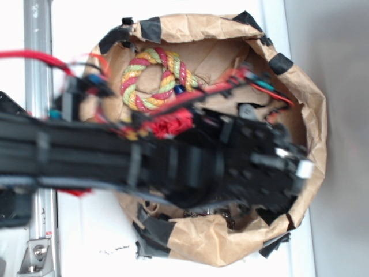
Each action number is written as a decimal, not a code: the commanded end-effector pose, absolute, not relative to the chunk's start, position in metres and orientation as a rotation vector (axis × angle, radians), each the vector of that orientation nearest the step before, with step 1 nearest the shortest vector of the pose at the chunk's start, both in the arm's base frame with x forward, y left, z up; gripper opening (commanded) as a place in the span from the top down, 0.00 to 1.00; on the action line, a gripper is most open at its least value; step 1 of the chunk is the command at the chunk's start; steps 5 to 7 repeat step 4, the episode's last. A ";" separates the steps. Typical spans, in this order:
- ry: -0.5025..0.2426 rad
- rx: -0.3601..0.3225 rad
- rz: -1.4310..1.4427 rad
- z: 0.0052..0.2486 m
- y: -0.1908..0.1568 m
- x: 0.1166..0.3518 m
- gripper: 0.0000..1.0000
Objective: Grab the blue rope.
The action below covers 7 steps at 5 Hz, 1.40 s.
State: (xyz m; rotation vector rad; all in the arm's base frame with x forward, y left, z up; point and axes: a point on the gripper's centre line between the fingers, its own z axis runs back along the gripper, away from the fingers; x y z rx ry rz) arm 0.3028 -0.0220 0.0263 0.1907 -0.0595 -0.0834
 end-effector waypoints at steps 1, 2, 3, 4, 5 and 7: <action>-0.193 0.000 -0.170 0.073 -0.040 0.274 1.00; -0.274 -0.029 -0.207 0.122 -0.035 0.263 1.00; -0.307 -0.081 -0.122 0.163 -0.022 0.272 1.00; -0.277 -0.064 -0.126 0.170 -0.016 0.286 1.00; -0.277 -0.064 -0.126 0.170 -0.016 0.286 1.00; -0.277 -0.064 -0.126 0.170 -0.016 0.286 1.00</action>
